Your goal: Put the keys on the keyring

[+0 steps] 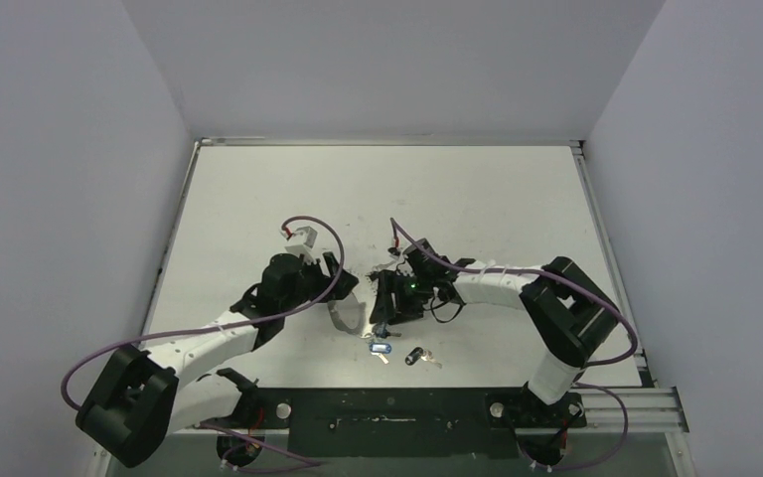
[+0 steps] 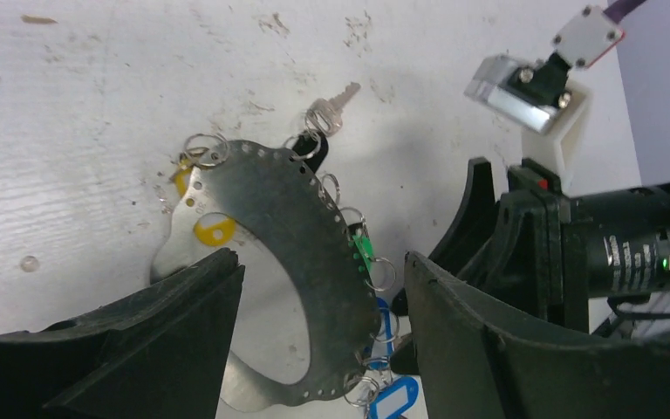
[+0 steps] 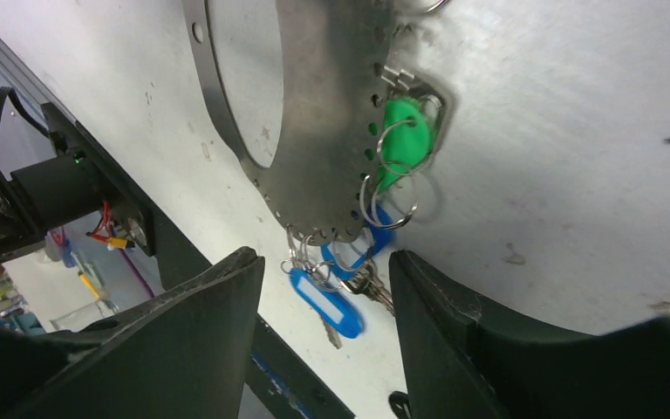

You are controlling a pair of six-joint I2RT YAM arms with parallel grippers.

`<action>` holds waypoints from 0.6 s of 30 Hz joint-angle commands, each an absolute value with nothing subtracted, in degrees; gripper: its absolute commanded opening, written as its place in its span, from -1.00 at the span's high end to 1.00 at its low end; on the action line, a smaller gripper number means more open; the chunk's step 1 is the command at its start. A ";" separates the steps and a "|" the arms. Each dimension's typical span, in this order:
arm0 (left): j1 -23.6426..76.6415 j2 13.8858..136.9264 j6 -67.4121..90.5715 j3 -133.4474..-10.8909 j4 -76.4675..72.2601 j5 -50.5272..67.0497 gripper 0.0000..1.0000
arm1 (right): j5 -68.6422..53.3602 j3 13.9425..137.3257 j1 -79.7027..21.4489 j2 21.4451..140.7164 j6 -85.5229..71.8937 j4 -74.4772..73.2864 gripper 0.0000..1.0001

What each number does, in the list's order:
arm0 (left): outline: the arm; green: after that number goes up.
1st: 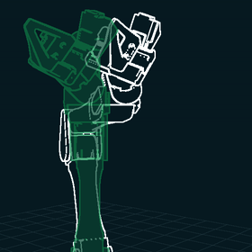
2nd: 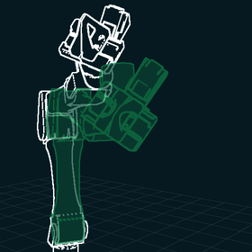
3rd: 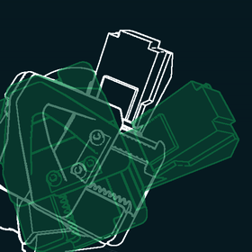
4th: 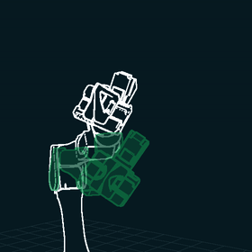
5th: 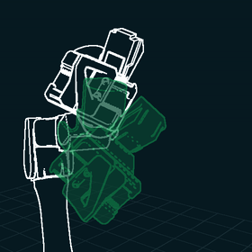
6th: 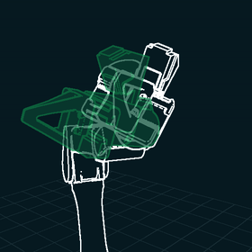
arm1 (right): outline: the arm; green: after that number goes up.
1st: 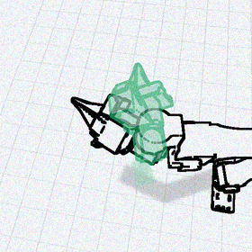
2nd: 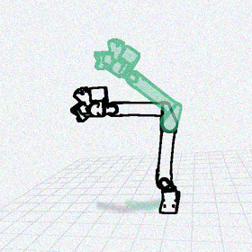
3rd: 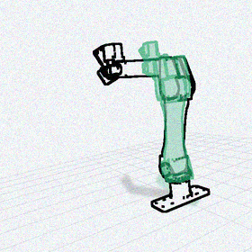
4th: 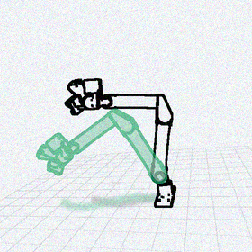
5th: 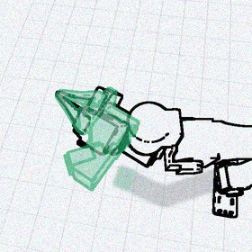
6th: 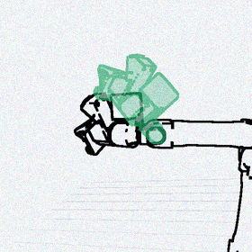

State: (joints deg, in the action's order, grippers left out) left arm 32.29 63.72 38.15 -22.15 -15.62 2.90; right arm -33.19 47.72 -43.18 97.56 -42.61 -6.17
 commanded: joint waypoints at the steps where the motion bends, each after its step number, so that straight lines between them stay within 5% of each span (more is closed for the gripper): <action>1: 31.88 65.58 39.48 -24.15 -15.64 10.54 -0.30 | -32.09 49.04 -39.84 93.35 -38.56 -4.62 -0.13; 12: 31.98 67.90 40.46 -22.72 -22.63 12.25 -0.11 | -36.29 52.01 -31.90 94.69 -26.46 -2.56 -0.16; 18: 32.47 73.91 41.52 -25.65 -23.61 15.15 -0.01 | -40.04 52.33 -32.21 100.72 -32.34 5.08 0.10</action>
